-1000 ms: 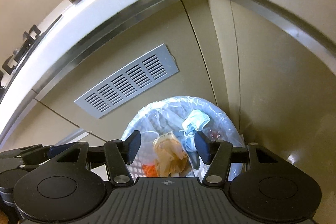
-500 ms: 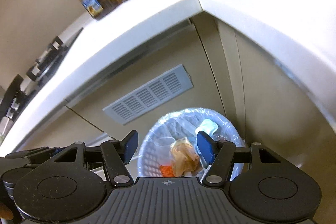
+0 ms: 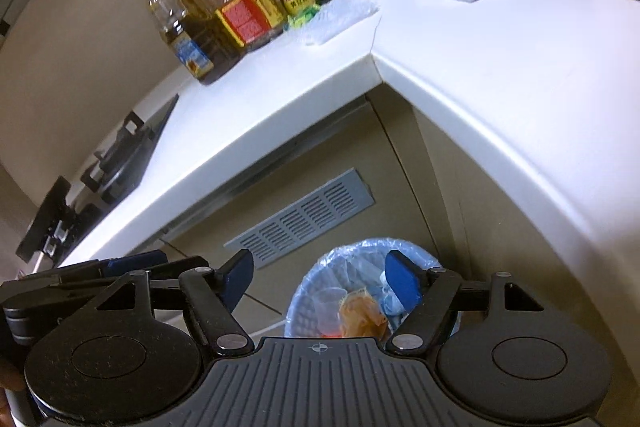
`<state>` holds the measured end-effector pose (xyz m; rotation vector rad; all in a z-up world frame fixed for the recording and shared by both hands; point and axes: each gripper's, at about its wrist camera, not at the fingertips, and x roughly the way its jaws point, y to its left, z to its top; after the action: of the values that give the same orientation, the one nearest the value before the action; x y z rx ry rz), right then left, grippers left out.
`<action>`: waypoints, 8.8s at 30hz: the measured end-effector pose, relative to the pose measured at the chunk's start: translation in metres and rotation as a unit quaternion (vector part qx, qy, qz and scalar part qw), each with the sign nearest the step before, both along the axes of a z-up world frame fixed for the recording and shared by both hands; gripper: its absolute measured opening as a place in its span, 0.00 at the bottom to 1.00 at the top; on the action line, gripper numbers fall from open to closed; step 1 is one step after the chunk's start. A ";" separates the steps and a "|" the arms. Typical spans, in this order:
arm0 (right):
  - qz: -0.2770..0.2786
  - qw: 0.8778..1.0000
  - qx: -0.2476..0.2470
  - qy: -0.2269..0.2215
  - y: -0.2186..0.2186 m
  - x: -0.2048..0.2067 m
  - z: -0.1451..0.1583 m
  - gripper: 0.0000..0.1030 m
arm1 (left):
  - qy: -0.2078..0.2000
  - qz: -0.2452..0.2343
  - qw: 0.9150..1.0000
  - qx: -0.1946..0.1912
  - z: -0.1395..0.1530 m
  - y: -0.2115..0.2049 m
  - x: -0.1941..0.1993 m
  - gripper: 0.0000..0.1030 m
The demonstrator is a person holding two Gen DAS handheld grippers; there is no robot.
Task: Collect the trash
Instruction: 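Move both grippers back up to the counter toward the remaining items, then grasp the green wrapper with the left gripper while the right grasps the clear plastic box, then carry the green wrapper and clear box over the wastebasket and open both grippers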
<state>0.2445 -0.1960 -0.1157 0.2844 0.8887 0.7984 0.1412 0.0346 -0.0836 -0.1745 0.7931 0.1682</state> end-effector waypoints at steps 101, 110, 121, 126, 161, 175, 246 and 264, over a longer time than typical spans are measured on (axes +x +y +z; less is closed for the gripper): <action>-0.324 0.939 -0.106 -0.049 -0.009 0.268 0.054 0.30 | -0.070 -0.125 0.988 0.063 -0.006 0.155 0.381 0.73; -0.331 0.938 -0.085 -0.058 -0.011 0.257 0.055 0.76 | -0.072 -0.131 0.987 0.061 -0.013 0.158 0.386 0.31; -0.247 0.948 -0.176 -0.096 0.018 0.263 0.039 0.84 | -0.085 -0.103 0.989 0.059 0.003 0.173 0.361 0.13; -0.224 0.947 -0.201 -0.112 0.021 0.269 0.034 0.84 | -0.091 -0.092 0.990 0.059 0.014 0.180 0.346 0.13; -0.126 0.972 -0.099 -0.169 -0.001 0.142 0.087 0.65 | -0.134 -0.085 0.987 0.038 0.066 0.092 0.184 0.13; -0.037 0.984 -0.054 -0.167 -0.001 0.065 0.094 0.65 | -0.113 -0.063 0.992 0.012 0.056 0.041 0.091 0.13; -0.011 0.992 -0.115 0.054 0.061 0.006 -0.104 0.65 | 0.118 -0.014 0.989 -0.082 -0.166 0.038 0.016 0.43; -0.050 0.991 -0.069 0.107 0.081 0.021 -0.135 0.79 | 0.114 0.014 0.989 -0.087 -0.146 0.058 0.009 0.42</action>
<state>0.2650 -0.1149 -0.2504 0.2929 1.1176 0.6182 0.1506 0.0930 -0.2293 -0.3369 1.0348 0.1472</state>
